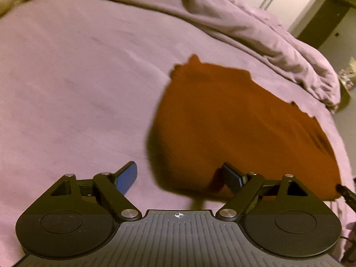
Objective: Fold small clothes
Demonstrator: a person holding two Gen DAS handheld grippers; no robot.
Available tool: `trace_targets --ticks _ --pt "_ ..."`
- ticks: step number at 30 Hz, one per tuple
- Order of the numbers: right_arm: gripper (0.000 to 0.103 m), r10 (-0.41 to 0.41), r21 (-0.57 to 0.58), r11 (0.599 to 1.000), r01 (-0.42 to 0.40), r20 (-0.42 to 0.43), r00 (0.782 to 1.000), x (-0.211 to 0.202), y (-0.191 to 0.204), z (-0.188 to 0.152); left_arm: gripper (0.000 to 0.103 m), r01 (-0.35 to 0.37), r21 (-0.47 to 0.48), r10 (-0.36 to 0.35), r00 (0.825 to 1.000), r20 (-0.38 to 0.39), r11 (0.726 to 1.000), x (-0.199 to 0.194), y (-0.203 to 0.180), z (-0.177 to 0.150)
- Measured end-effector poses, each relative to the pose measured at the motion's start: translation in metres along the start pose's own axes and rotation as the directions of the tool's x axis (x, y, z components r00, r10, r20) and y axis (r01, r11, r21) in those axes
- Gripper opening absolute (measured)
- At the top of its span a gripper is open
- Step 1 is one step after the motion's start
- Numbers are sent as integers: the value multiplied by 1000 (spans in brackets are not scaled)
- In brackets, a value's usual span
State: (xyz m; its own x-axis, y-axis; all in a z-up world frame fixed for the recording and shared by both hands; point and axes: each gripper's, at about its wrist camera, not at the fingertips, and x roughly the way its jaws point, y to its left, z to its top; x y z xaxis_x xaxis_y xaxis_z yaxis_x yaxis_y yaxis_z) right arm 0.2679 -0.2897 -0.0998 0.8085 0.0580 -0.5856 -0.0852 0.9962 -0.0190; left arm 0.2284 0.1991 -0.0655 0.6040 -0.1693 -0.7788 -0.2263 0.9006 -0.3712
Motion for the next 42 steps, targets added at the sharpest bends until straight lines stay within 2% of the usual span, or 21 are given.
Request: trace_targets --ticks 2,3,4,5,8,10,12,16,18,20,22,23,24,26,28,32,35,37,40,42 --pt "42 10 22 1000 -10 -11 1000 1 -2 2 89 5 -11 -5 1000 11 1000 5 -3 1" --pt "42 16 37 999 -15 -16 1000 2 -4 2 84 15 -22 -14 1000 12 1000 7 -4 4" --pt "42 22 50 999 -21 -21 1000 3 -6 3 64 34 -28 -34 999 12 999 9 -5 6" --pt "42 28 60 998 -26 -26 999 5 -7 3 55 50 -30 -50 999 4 998 11 -7 8" --pt "37 42 72 997 -39 -30 999 8 -9 3 40 40 -12 -40 999 4 999 13 -12 14" --pt "29 46 61 997 -44 -29 999 9 -7 2 21 27 6 -27 999 19 1000 11 -15 16" --pt "20 43 30 999 -43 -15 999 8 -4 1 16 13 27 -14 999 49 1000 5 -17 18" --pt "10 -16 -10 1000 16 8 1000 6 -2 0 14 -17 38 15 997 70 999 0 -12 20" --pt "9 -81 -29 996 81 -2 997 10 -3 0 15 -37 28 35 998 61 999 1 -6 20" --pt "9 -99 -5 995 99 -27 995 12 -7 0 19 -20 23 18 999 51 1000 0 -1 19" --pt "9 -85 -2 996 85 -7 996 5 -6 1 37 1 20 -2 999 36 1000 -3 3 16" --pt "9 -81 -15 997 81 0 997 2 -3 2 42 30 16 -30 999 22 999 -3 4 15" --pt "9 -73 -22 997 73 3 997 -1 0 2 52 64 9 -64 998 8 998 -4 5 12" --pt "9 -41 -24 999 41 9 999 -5 7 3 61 142 -12 -142 990 -21 990 -2 7 7" --pt "9 -6 -21 1000 6 13 1000 -8 17 6 72 180 -41 -182 983 -35 983 4 7 3" --pt "10 77 -34 997 -76 29 997 -13 47 9 71 215 -108 -219 976 -22 971 20 9 8" --pt "10 134 -56 990 -133 17 991 -12 72 9 65 260 -202 -264 964 10 944 30 16 17" --pt "10 167 -71 984 -166 12 986 -10 85 9 48 281 -277 -286 958 24 919 39 25 21" --pt "10 200 -81 977 -199 13 980 -7 103 13 32 299 -374 -305 951 44 878 49 36 24" --pt "10 216 -89 973 -214 21 976 -5 116 16 25 306 -394 -308 950 60 867 49 39 25"
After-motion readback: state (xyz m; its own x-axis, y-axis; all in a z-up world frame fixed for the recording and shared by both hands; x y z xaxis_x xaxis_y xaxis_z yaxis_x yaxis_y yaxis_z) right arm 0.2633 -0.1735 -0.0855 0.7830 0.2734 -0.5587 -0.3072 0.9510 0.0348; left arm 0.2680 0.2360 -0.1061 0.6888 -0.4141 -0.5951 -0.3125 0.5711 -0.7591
